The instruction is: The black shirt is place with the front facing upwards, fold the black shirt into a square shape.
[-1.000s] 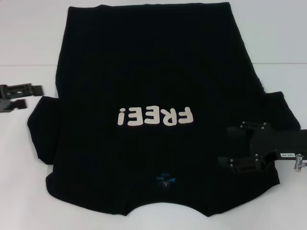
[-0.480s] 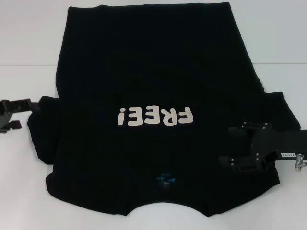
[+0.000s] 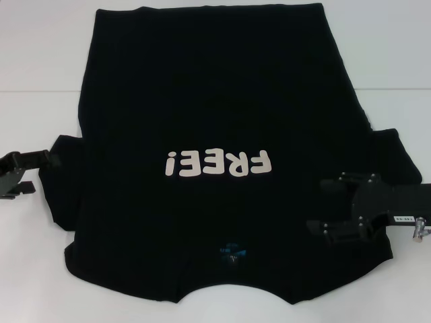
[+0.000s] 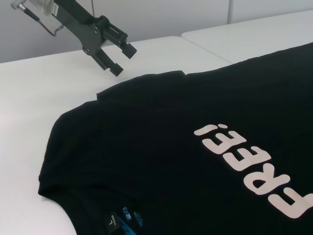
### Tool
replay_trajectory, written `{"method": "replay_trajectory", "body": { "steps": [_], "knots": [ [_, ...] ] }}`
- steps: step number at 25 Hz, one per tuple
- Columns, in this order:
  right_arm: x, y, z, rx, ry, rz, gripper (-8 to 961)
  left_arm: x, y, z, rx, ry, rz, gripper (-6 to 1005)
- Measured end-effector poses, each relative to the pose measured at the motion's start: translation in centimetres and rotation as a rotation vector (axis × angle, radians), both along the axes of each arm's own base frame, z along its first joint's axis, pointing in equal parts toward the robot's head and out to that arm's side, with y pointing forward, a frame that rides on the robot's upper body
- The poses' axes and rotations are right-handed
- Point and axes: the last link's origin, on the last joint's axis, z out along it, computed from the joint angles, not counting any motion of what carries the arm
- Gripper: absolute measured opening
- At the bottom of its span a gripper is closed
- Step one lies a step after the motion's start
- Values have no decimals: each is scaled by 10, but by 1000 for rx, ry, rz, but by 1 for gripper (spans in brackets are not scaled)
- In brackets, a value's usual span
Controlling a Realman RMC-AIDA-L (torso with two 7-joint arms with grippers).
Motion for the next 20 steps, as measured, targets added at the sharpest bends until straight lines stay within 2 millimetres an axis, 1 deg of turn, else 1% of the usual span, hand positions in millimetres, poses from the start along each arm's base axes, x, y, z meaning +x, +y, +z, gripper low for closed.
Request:
{"method": "replay_trajectory", "body": {
  "steps": [13, 20],
  "knots": [
    [-1, 0, -1, -2, 0, 3, 942, -8, -8, -11, -11, 15, 28, 933],
    [-1, 0, -1, -1, -1, 2, 942, -5, -9, -18, -27, 0, 24, 932]
  ]
}}
